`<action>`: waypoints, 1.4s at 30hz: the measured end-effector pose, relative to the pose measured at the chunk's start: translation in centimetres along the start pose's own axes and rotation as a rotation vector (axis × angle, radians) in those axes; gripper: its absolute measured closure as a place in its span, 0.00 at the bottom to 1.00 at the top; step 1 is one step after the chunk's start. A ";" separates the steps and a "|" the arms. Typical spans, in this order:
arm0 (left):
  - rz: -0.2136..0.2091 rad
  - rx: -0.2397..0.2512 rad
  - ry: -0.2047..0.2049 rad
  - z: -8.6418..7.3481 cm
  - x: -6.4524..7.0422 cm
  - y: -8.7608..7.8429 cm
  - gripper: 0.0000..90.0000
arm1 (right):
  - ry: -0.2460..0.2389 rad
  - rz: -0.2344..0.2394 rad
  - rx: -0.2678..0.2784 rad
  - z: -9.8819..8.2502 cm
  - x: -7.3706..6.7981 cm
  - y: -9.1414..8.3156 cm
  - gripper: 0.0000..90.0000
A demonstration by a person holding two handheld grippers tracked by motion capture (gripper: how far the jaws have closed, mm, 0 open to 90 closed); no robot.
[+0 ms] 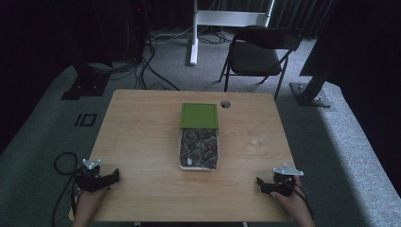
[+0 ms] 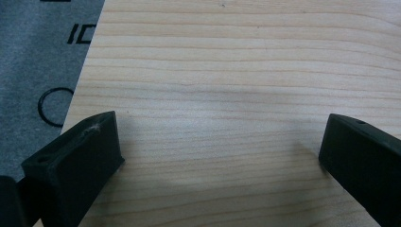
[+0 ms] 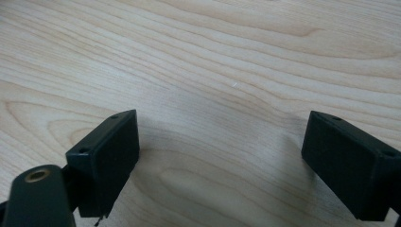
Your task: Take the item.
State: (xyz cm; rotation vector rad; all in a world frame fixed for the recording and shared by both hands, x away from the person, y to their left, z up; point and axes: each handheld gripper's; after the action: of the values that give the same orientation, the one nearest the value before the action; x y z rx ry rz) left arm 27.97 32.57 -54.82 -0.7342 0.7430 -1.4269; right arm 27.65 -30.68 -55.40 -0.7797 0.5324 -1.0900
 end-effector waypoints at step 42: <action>0.000 0.000 0.000 0.0 0.0 0.0 0.00 | -0.014 0.011 0.023 1.5 -1.6 -0.2 0.17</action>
State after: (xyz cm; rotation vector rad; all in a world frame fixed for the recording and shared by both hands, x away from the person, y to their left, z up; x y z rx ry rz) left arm 27.97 32.57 -54.82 -0.7342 0.7428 -1.4270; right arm 28.01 -28.82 -54.23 -0.7635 0.5110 -1.0780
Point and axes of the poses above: each handheld gripper's, and its own axes: y roughly forward along the jaws, z roughly out of its top, x roughly to its right, and after that the axes turned 8 degrees about -x, right-handed
